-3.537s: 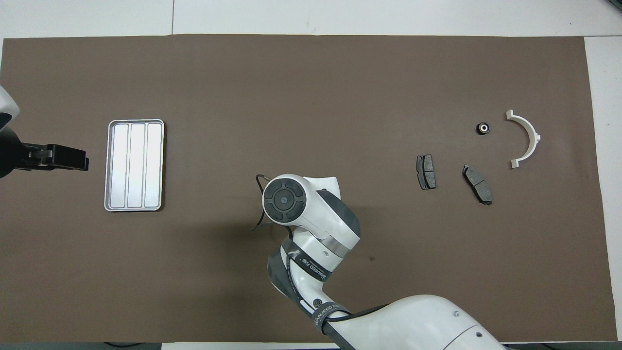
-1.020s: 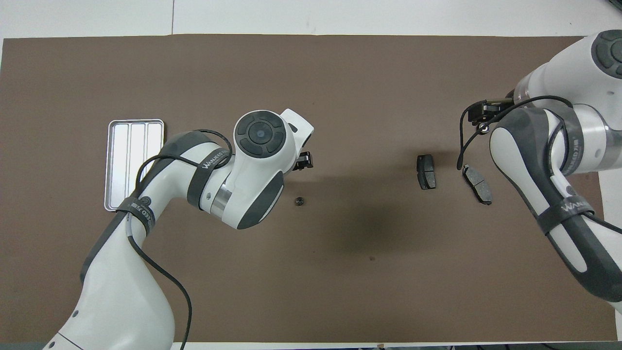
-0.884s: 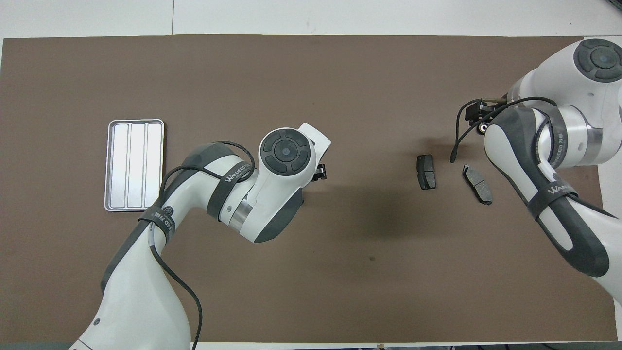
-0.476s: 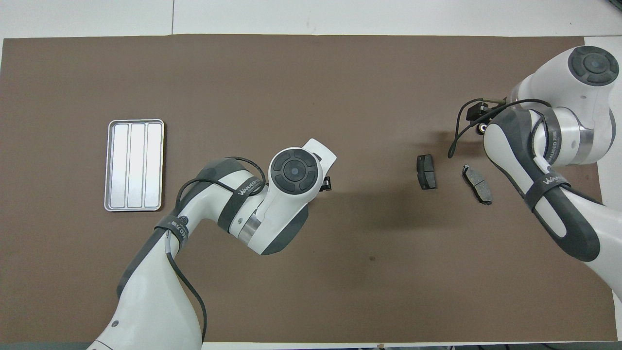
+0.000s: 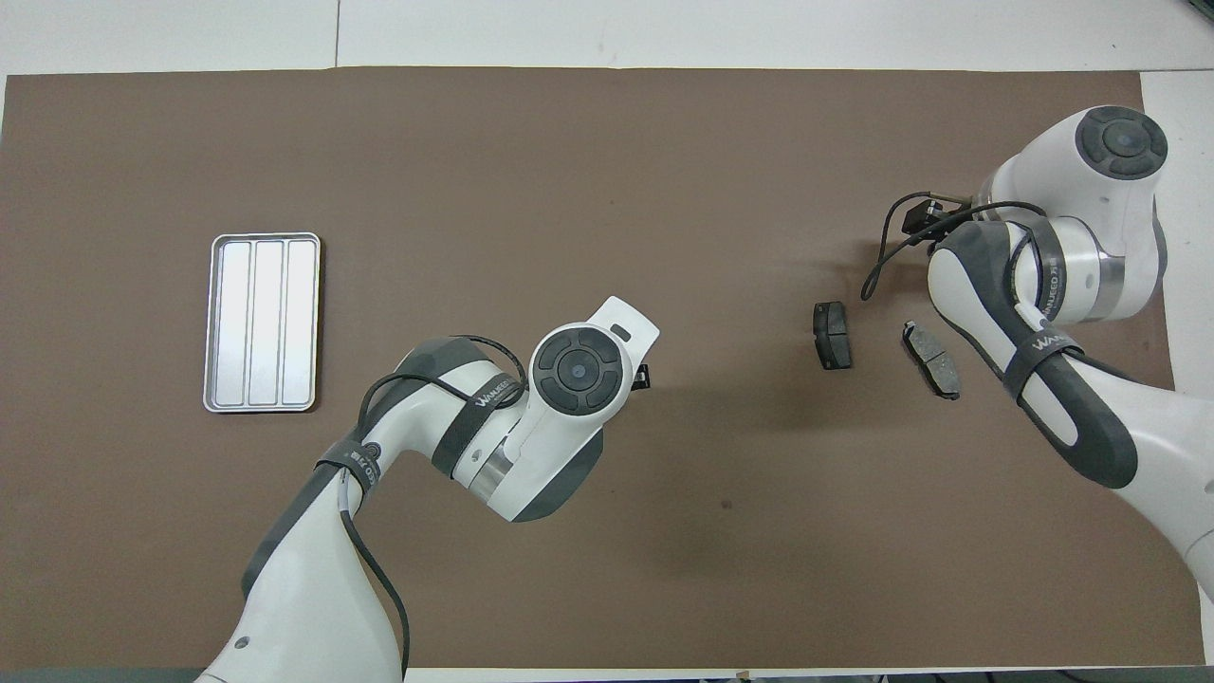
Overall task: Pick bearing gear from pile to tray
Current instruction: 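Grasp the black gear with the left gripper and lift it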
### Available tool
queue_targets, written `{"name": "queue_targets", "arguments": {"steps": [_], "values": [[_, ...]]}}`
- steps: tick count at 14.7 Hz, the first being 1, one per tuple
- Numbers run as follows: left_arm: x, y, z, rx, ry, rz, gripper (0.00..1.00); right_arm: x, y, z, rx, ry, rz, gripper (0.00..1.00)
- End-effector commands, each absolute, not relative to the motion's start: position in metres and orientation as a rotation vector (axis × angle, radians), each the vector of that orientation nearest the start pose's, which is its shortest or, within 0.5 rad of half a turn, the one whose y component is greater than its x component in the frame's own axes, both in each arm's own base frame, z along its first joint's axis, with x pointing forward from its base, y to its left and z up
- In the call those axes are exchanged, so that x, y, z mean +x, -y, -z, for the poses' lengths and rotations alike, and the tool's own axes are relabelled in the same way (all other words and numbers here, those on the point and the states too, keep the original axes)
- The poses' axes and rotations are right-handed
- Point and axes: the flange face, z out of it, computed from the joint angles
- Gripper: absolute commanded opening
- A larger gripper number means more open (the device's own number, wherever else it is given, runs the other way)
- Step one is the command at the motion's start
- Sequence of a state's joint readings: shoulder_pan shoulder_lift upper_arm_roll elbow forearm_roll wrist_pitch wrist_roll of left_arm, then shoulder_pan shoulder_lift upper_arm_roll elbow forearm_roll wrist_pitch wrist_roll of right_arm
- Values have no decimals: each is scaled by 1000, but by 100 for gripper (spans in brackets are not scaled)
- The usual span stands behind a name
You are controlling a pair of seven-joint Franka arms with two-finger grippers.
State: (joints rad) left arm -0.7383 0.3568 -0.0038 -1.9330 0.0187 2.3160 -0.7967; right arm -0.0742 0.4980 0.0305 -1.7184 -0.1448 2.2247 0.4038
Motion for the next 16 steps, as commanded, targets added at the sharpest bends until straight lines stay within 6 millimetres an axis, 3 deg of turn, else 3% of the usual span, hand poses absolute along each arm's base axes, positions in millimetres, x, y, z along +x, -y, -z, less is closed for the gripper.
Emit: {"name": "queue_targets", "arguments": {"steps": [1, 6, 9, 12, 16], "values": [[450, 408, -309, -3152, 75, 82, 100, 672, 44, -294, -3179, -620, 82, 97], [450, 405, -306, -3152, 72, 82, 98, 671, 44, -291, -3178, -619, 82, 91], [450, 405, -306, -3152, 68, 82, 84, 671, 45, -287, -3173, -627, 76, 89], [450, 405, -306, -3152, 70, 82, 77, 671, 45, -283, -3170, -626, 82, 89], [450, 405, -306, -3152, 77, 82, 46, 672, 45, -277, -3168, -624, 87, 88]]}}
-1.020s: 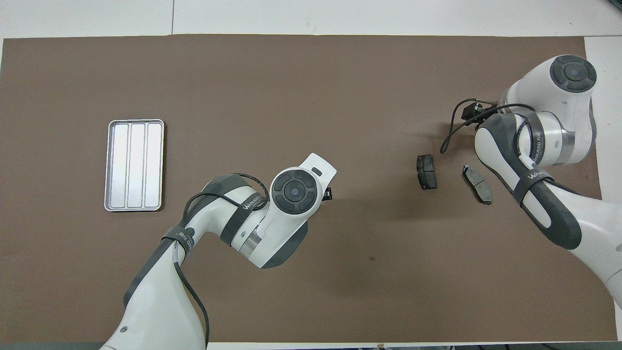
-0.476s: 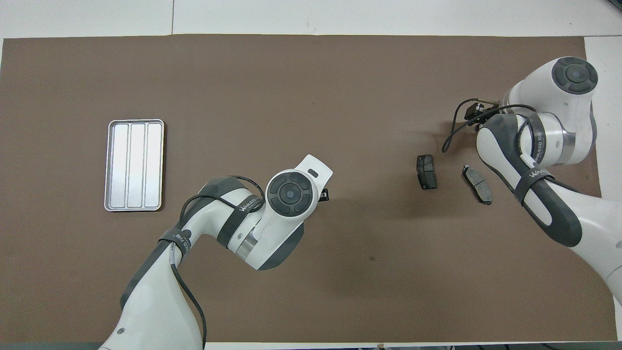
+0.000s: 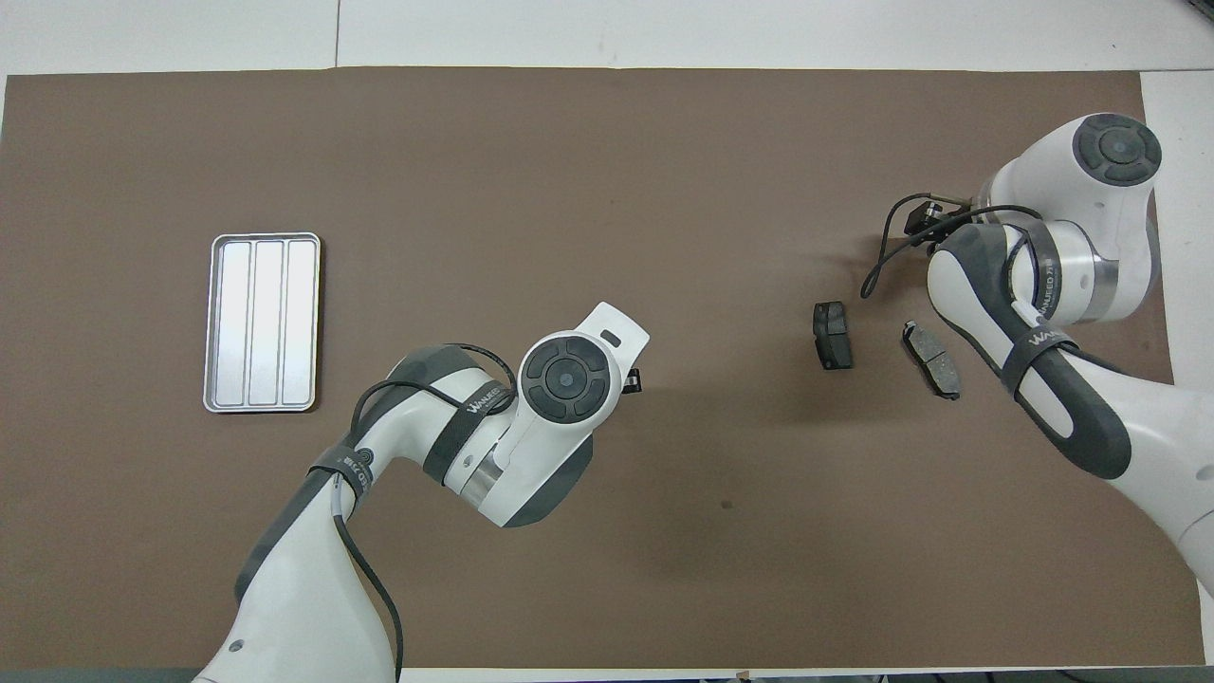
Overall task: Pick bearing gear from pile to tray
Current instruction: 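Grasp the black gear with the left gripper and lift it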
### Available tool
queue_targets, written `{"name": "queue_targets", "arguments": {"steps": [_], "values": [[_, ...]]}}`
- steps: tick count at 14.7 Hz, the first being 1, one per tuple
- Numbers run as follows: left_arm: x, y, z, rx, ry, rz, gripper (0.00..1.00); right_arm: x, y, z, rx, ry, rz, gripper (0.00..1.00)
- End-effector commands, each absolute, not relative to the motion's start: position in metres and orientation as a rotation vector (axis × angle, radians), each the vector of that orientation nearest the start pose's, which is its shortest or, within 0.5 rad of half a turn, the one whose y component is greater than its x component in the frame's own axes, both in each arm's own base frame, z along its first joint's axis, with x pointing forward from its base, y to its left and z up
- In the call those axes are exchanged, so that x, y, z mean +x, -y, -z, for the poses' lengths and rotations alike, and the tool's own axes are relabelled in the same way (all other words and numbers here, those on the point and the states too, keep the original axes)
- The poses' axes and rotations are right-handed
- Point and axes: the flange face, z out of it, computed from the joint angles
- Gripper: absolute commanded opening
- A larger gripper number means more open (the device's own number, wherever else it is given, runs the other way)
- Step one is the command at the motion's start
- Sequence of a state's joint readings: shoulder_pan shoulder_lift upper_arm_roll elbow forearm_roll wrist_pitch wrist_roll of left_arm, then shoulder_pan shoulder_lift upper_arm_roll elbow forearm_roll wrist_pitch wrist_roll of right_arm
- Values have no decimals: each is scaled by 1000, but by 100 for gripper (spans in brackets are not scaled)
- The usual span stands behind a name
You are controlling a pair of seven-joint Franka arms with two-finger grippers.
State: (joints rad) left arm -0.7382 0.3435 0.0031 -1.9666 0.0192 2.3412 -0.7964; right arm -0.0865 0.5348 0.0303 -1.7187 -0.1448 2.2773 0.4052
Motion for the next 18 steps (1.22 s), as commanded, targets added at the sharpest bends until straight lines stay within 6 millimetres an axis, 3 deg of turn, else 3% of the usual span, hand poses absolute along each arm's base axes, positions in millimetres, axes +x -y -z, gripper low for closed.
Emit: {"name": "queue_targets", "arguments": {"steps": [1, 5, 7, 9, 11, 12, 13, 15, 18], "values": [[450, 405, -306, -3152, 82, 82, 37, 672, 45, -277, -3169, -624, 80, 86], [450, 406, -307, -3154, 97, 85, 11, 672, 41, -278, -3171, -618, 73, 69], [452, 405, -309, -3151, 109, 82, 8, 672, 41, -278, -3171, -615, 70, 64], [459, 403, -319, -3141, 109, 73, 8, 671, 43, -278, -3172, -615, 70, 48], [471, 396, -346, -3142, 89, 84, 8, 671, 42, -278, -3172, -611, 67, 21], [485, 379, -365, -3144, 73, 92, 8, 671, 41, -277, -3174, -604, 60, 6], [495, 367, -385, -3145, 52, 98, 8, 670, 42, -277, -3177, -602, 50, 0], [523, 332, -419, -3132, 41, 81, 8, 670, 39, -276, -3181, -592, 41, 0], [562, 259, -451, -3124, -11, 73, 8, 670, 37, -277, -3189, -573, 29, 0]]}}
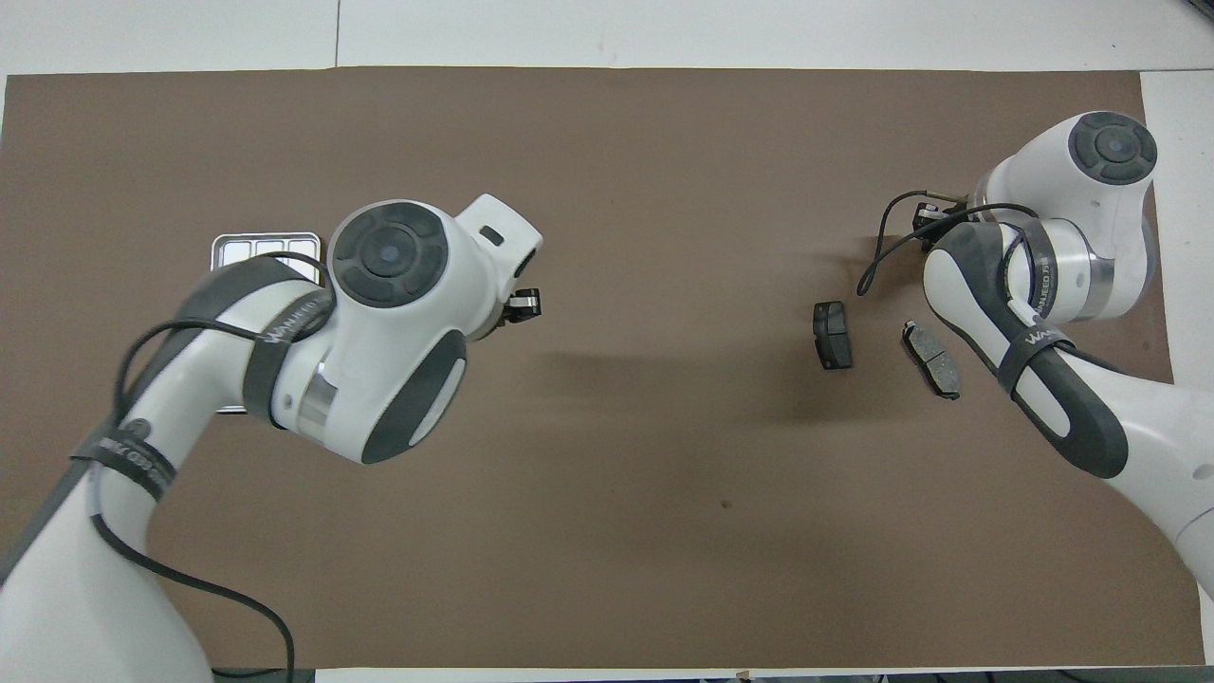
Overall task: Pick bearing gear from pile to tray
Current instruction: 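Carry the gear with the left gripper over the silver tray and lower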
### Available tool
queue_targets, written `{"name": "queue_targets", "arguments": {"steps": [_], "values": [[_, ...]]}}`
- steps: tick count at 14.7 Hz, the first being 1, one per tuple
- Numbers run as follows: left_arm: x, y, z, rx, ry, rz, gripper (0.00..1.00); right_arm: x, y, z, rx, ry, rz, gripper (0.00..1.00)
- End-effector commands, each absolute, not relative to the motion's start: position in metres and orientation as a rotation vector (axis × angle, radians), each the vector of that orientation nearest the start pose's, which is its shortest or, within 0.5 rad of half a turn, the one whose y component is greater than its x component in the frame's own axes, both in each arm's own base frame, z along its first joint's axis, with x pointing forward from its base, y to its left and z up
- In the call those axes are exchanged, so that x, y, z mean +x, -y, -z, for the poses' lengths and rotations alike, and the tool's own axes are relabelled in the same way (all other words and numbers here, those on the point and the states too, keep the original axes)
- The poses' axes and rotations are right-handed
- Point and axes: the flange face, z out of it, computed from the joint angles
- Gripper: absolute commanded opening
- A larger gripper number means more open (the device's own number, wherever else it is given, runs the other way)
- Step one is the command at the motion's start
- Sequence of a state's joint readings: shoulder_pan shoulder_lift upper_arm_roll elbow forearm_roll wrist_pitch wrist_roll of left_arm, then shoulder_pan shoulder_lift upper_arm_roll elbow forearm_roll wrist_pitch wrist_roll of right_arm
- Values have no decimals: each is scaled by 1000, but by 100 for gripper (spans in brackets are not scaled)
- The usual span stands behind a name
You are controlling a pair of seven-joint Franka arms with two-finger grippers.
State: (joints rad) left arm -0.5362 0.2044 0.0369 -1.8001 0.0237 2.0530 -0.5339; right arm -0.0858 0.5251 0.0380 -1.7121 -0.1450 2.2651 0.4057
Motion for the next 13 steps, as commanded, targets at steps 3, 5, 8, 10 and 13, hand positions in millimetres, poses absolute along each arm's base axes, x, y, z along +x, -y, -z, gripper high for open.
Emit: {"name": "queue_targets", "arguments": {"steps": [3, 5, 8, 10, 13], "values": [[593, 149, -461, -3118, -98, 40, 8, 669, 36, -278, -3198, -553, 12, 0], [604, 78, -456, -3114, -173, 27, 8, 669, 31, -284, -3205, -539, -4, 0], [586, -10, -431, -3105, -285, 46, 8, 674, 18, -304, -3220, -517, -39, 0], [570, -28, -405, -3102, -279, 93, 9, 674, 15, -320, -3228, -474, -35, 0], [556, -27, -369, -3103, -281, 91, 9, 669, 14, -350, -3244, -383, -40, 0]]}}
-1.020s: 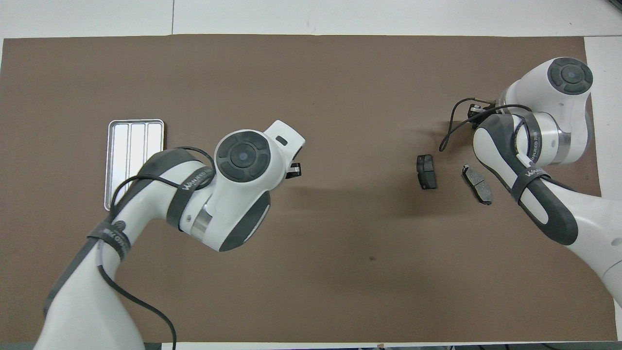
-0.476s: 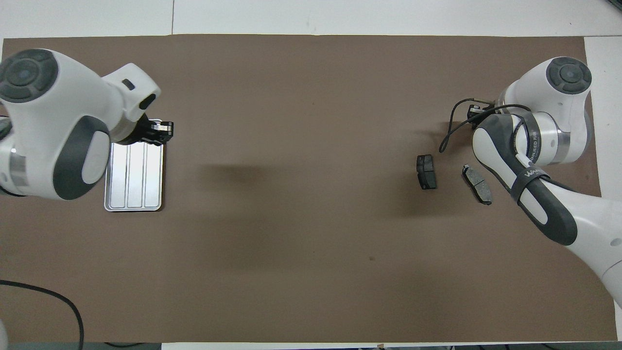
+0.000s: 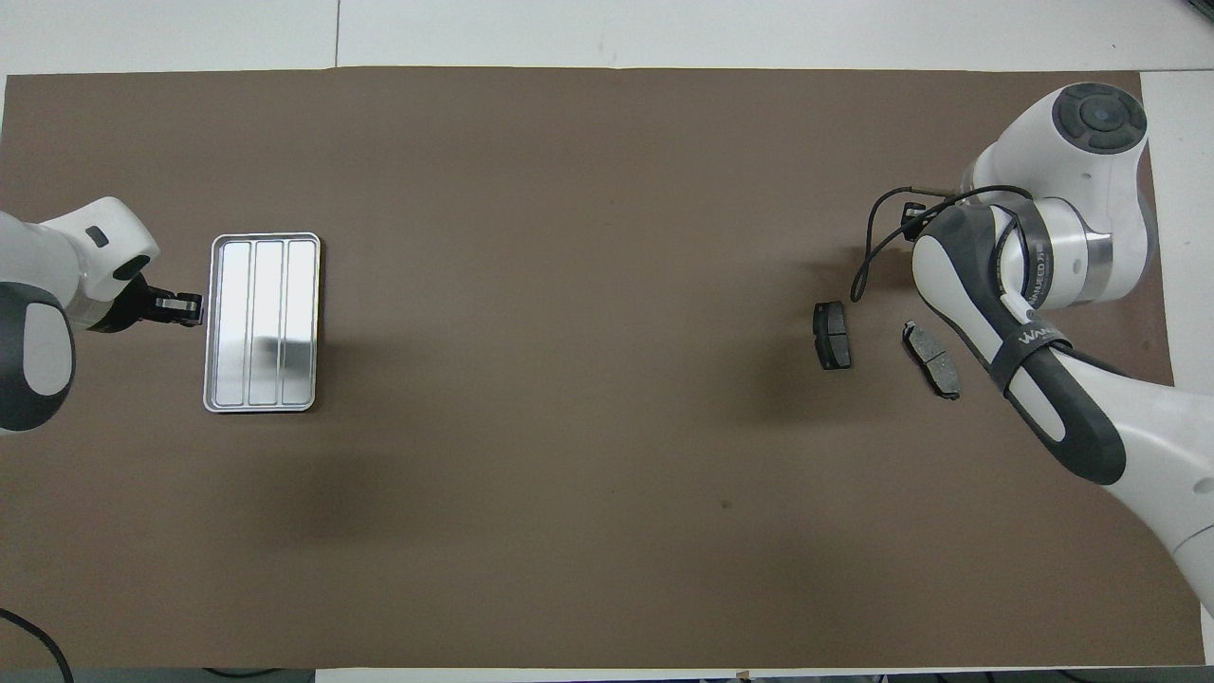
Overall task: Pick bearing gear from pile to tray
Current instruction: 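Carry the gear with the left gripper over the silver tray and lower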
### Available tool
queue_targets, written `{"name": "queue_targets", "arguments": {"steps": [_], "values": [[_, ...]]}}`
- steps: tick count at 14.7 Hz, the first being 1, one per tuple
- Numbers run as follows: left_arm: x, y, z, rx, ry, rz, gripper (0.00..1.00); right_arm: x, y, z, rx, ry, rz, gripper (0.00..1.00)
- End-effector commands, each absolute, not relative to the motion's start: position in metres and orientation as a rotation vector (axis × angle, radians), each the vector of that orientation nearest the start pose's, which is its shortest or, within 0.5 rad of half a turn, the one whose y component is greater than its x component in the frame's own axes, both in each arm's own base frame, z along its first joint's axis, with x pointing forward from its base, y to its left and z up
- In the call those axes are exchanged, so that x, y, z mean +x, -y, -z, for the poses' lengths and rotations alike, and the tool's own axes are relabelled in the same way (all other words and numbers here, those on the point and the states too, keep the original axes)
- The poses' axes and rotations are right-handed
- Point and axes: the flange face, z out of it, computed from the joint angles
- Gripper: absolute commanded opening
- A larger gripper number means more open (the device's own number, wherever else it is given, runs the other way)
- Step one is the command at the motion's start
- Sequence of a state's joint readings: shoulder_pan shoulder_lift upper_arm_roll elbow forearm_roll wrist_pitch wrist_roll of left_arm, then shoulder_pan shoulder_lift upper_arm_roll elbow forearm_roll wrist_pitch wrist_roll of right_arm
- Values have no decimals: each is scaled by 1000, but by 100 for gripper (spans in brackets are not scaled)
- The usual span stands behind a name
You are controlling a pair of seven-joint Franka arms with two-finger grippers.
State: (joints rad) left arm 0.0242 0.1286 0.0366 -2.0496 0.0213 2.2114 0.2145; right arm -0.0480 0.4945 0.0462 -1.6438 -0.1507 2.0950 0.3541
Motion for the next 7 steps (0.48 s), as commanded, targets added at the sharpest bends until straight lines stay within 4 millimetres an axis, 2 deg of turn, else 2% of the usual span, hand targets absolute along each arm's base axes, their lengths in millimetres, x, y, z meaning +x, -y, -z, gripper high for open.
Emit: {"name": "queue_targets", "arguments": {"steps": [1, 5, 7], "values": [[553, -25, -364, -3103, -277, 103, 9, 666, 13, -363, -3250, -360, -40, 0], [547, -20, -348, -3105, -287, 85, 9, 654, -7, -404, -3260, -266, -47, 0], [541, -18, -334, -3103, -286, 109, 9, 644, -39, -430, -3250, -207, -47, 0]]}}
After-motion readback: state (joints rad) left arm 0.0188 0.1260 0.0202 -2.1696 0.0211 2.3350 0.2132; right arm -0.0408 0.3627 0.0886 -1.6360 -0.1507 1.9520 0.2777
